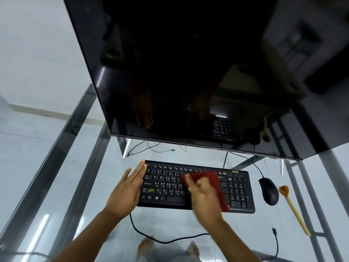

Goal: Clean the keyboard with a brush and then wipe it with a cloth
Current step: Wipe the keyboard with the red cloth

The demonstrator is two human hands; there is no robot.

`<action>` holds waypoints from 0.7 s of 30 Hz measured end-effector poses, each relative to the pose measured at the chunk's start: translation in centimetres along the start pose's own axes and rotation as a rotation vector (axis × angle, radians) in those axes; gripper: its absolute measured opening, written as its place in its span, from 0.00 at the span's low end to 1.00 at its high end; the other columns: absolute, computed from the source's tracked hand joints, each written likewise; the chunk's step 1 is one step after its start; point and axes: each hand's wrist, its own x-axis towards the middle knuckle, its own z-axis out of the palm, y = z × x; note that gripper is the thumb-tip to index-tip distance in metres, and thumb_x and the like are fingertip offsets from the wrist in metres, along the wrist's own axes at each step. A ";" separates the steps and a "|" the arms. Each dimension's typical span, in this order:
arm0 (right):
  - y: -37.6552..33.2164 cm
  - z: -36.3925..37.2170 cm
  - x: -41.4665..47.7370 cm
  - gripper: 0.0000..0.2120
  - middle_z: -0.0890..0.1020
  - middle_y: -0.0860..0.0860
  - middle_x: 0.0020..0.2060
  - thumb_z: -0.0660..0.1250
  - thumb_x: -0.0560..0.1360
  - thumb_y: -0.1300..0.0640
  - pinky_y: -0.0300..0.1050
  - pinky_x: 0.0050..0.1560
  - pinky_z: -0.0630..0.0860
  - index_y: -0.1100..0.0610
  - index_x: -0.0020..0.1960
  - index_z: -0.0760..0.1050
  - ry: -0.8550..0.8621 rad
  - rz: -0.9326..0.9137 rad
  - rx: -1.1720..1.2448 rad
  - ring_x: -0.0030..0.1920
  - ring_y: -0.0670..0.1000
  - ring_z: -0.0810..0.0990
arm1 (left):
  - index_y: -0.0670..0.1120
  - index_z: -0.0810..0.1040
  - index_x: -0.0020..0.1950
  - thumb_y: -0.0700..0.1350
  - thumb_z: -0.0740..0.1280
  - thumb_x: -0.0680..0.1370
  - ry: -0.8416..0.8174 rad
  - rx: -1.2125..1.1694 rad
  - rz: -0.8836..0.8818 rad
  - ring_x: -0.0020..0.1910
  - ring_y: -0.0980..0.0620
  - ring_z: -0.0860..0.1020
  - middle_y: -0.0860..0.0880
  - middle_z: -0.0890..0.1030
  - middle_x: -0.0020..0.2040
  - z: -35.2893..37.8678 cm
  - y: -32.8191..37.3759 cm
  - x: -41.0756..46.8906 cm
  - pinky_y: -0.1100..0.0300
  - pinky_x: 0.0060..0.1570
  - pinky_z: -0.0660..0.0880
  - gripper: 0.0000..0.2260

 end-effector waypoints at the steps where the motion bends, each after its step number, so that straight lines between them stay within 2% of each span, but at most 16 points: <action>1: -0.9 0.9 -0.5 0.16 0.74 0.46 0.39 0.59 0.80 0.40 0.41 0.34 0.73 0.50 0.56 0.76 -0.116 -0.082 0.027 0.34 0.41 0.72 | 0.49 0.55 0.78 0.49 0.47 0.82 0.002 -0.001 0.000 0.73 0.60 0.52 0.55 0.52 0.78 0.0 0.0 0.0 0.70 0.72 0.40 0.23; 2: -1.3 1.3 -1.0 0.12 0.75 0.48 0.44 0.60 0.81 0.46 0.41 0.39 0.74 0.47 0.63 0.74 -0.223 -0.140 0.055 0.40 0.43 0.73 | 0.49 0.55 0.78 0.49 0.47 0.82 0.001 -0.004 0.005 0.74 0.59 0.51 0.54 0.52 0.78 0.0 0.0 0.0 0.69 0.72 0.41 0.23; 3: -1.4 1.0 -1.0 0.14 0.76 0.47 0.49 0.61 0.81 0.50 0.40 0.43 0.76 0.41 0.65 0.73 -0.246 -0.170 0.056 0.44 0.44 0.74 | 0.49 0.54 0.78 0.49 0.47 0.82 0.000 -0.008 0.015 0.76 0.58 0.50 0.54 0.52 0.78 0.1 -0.1 0.0 0.67 0.73 0.42 0.23; 4: -0.4 0.5 -1.2 0.12 0.78 0.47 0.48 0.62 0.80 0.48 0.39 0.42 0.77 0.39 0.62 0.75 -0.231 -0.152 0.022 0.42 0.43 0.76 | 0.49 0.54 0.78 0.50 0.46 0.82 0.002 -0.009 0.022 0.77 0.57 0.49 0.53 0.51 0.79 0.3 -0.2 0.0 0.64 0.74 0.44 0.23; 5: 0.7 -0.5 -1.6 0.09 0.80 0.51 0.44 0.63 0.79 0.43 0.37 0.35 0.78 0.41 0.58 0.76 -0.171 -0.117 -0.051 0.35 0.43 0.78 | 0.48 0.53 0.78 0.51 0.45 0.82 0.006 -0.005 0.022 0.77 0.56 0.48 0.52 0.51 0.79 0.4 -0.4 0.0 0.62 0.74 0.44 0.23; 6: 2.5 -1.0 -2.0 0.11 0.80 0.53 0.40 0.63 0.78 0.42 0.38 0.26 0.76 0.45 0.56 0.77 -0.134 0.017 -0.083 0.27 0.45 0.77 | 0.48 0.53 0.78 0.51 0.44 0.82 0.009 0.004 0.017 0.77 0.55 0.48 0.51 0.51 0.78 0.6 -0.6 0.0 0.61 0.75 0.45 0.24; 7: 3.9 -1.6 -2.4 0.11 0.79 0.55 0.40 0.63 0.79 0.47 0.39 0.21 0.75 0.47 0.60 0.76 -0.064 0.175 -0.073 0.22 0.47 0.75 | 0.47 0.54 0.78 0.51 0.44 0.82 0.010 0.014 0.012 0.77 0.54 0.49 0.50 0.53 0.78 0.8 -0.7 0.0 0.61 0.75 0.45 0.24; 9: 6.0 -2.0 -2.9 0.19 0.76 0.55 0.46 0.62 0.80 0.59 0.40 0.21 0.76 0.46 0.69 0.70 0.034 0.397 -0.050 0.22 0.49 0.74 | 0.47 0.54 0.78 0.49 0.46 0.82 0.003 0.018 0.001 0.77 0.53 0.51 0.48 0.58 0.77 1.0 -0.9 0.0 0.60 0.75 0.46 0.24; 11: 5.8 -0.8 -2.7 0.24 0.75 0.54 0.48 0.61 0.79 0.62 0.40 0.27 0.79 0.44 0.72 0.66 0.055 0.424 -0.054 0.27 0.48 0.75 | 0.46 0.54 0.78 0.47 0.47 0.81 -0.007 0.016 0.003 0.77 0.53 0.53 0.47 0.61 0.76 1.1 -0.9 0.1 0.59 0.75 0.47 0.25; 13: 2.9 1.2 -1.6 0.25 0.74 0.51 0.50 0.58 0.80 0.58 0.41 0.35 0.81 0.38 0.72 0.63 0.053 0.311 -0.038 0.36 0.50 0.77 | 0.45 0.55 0.78 0.47 0.48 0.81 -0.006 0.012 0.007 0.77 0.52 0.55 0.46 0.62 0.76 1.0 -1.0 0.1 0.58 0.75 0.49 0.25; 15: 0.5 2.5 -0.4 0.21 0.73 0.49 0.49 0.59 0.81 0.55 0.44 0.42 0.80 0.38 0.70 0.68 -0.031 0.104 -0.003 0.42 0.51 0.75 | 0.45 0.56 0.78 0.47 0.48 0.81 -0.008 0.010 0.016 0.76 0.51 0.57 0.46 0.63 0.75 0.9 -1.0 0.1 0.58 0.75 0.49 0.24; 17: -0.1 1.7 1.0 0.18 0.74 0.48 0.45 0.63 0.79 0.55 0.46 0.40 0.80 0.42 0.67 0.73 -0.060 -0.003 -0.068 0.39 0.52 0.75 | 0.45 0.56 0.78 0.49 0.47 0.82 -0.007 0.000 0.021 0.76 0.52 0.57 0.47 0.63 0.75 0.8 -1.1 0.1 0.59 0.75 0.49 0.24; 19: 1.9 0.3 2.2 0.11 0.76 0.46 0.43 0.63 0.80 0.51 0.44 0.35 0.80 0.45 0.62 0.77 -0.022 0.201 -0.015 0.35 0.49 0.77 | 0.47 0.56 0.78 0.51 0.44 0.83 0.004 -0.015 0.013 0.76 0.53 0.56 0.48 0.63 0.75 0.9 -1.2 0.1 0.58 0.75 0.49 0.24; 20: 3.1 -0.1 2.8 0.12 0.76 0.47 0.43 0.62 0.81 0.52 0.45 0.34 0.80 0.48 0.62 0.77 0.043 0.341 -0.025 0.33 0.48 0.77 | 0.47 0.56 0.78 0.52 0.43 0.83 0.006 -0.016 0.010 0.76 0.53 0.56 0.48 0.63 0.75 0.9 -1.1 0.1 0.58 0.75 0.49 0.24; 21: 3.4 -0.3 3.3 0.14 0.74 0.49 0.46 0.60 0.81 0.56 0.44 0.36 0.80 0.49 0.64 0.76 0.103 0.377 -0.085 0.33 0.49 0.77 | 0.47 0.56 0.78 0.52 0.43 0.83 0.005 -0.014 0.005 0.76 0.53 0.56 0.48 0.63 0.75 1.0 -1.1 0.1 0.58 0.75 0.50 0.24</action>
